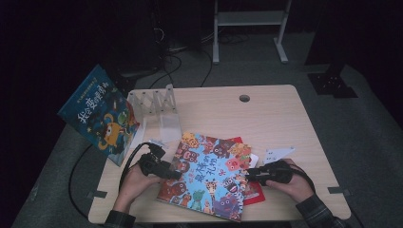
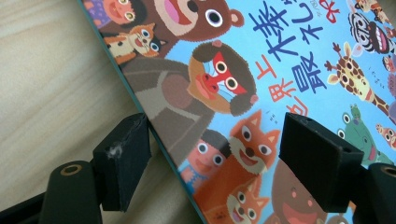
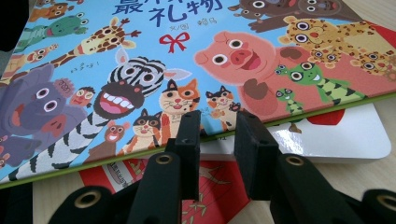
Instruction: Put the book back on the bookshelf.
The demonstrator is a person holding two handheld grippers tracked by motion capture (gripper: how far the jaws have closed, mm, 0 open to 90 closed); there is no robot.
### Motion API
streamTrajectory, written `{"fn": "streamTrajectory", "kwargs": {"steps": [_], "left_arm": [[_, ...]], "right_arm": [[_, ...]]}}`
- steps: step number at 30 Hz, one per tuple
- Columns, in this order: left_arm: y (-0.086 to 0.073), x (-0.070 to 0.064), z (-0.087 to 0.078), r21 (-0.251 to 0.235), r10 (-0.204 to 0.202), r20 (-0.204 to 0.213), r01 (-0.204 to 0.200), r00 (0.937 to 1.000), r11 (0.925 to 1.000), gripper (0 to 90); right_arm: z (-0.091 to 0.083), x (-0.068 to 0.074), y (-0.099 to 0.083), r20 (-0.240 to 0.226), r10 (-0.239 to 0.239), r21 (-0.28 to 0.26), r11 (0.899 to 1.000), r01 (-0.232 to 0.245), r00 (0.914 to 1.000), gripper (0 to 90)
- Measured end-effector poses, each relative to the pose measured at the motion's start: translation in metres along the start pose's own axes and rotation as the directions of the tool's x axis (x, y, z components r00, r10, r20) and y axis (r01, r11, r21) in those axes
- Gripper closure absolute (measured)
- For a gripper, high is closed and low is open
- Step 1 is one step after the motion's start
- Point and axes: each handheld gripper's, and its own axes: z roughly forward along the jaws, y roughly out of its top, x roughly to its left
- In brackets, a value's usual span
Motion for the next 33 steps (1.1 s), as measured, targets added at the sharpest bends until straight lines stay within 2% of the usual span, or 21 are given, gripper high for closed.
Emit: {"fn": "streamTrajectory", "kwargs": {"steps": [4, 8, 13, 19, 24, 27, 33], "left_arm": [[0.003, 0.004, 0.004, -0.003, -0.002, -0.004, 0.002, 1.0, 1.0, 21.3], [0.007, 0.008, 0.012, 0.015, 0.0, -0.002, 0.0, 1.0, 0.9999, 18.9], [0.011, 0.011, 0.018, 0.014, -0.006, 0.022, 0.005, 0.9997, 0.9999, 17.0], [0.014, 0.014, 0.028, 0.02, -0.022, 0.077, 0.021, 0.9968, 0.9996, 11.5], [0.016, 0.012, 0.032, 0.016, -0.011, 0.064, 0.01, 0.9979, 0.9998, 6.3], [0.017, 0.008, 0.035, 0.013, -0.004, 0.038, 0.003, 0.9993, 0.9999, 0.9], [0.018, 0.008, 0.037, -0.015, -0.034, 0.012, 0.034, 0.9993, 0.9993, 0.0]], "right_arm": [[0.0, 0.0, 0.0, -0.003, -0.003, 0.001, 1.0, 0.003, 1.0, 70.3], [0.0, -0.001, 0.0, -0.005, -0.005, 0.002, 1.0, 0.005, 1.0, 70.4], [0.0, 0.0, 0.0, -0.005, -0.013, 0.004, 1.0, 0.013, 0.9999, 71.0], [0.0, 0.001, 0.001, -0.001, -0.026, 0.007, 1.0, 0.026, 0.9997, 71.9], [0.0, 0.0, 0.001, -0.006, -0.025, 0.006, 1.0, 0.025, 0.9997, 71.8], [0.001, 0.001, 0.001, -0.007, -0.03, 0.005, 1.0, 0.03, 0.9995, 71.9], [0.004, 0.003, 0.003, -0.014, -0.039, 0.006, 0.999, 0.04, 0.9991, 71.3]]}}
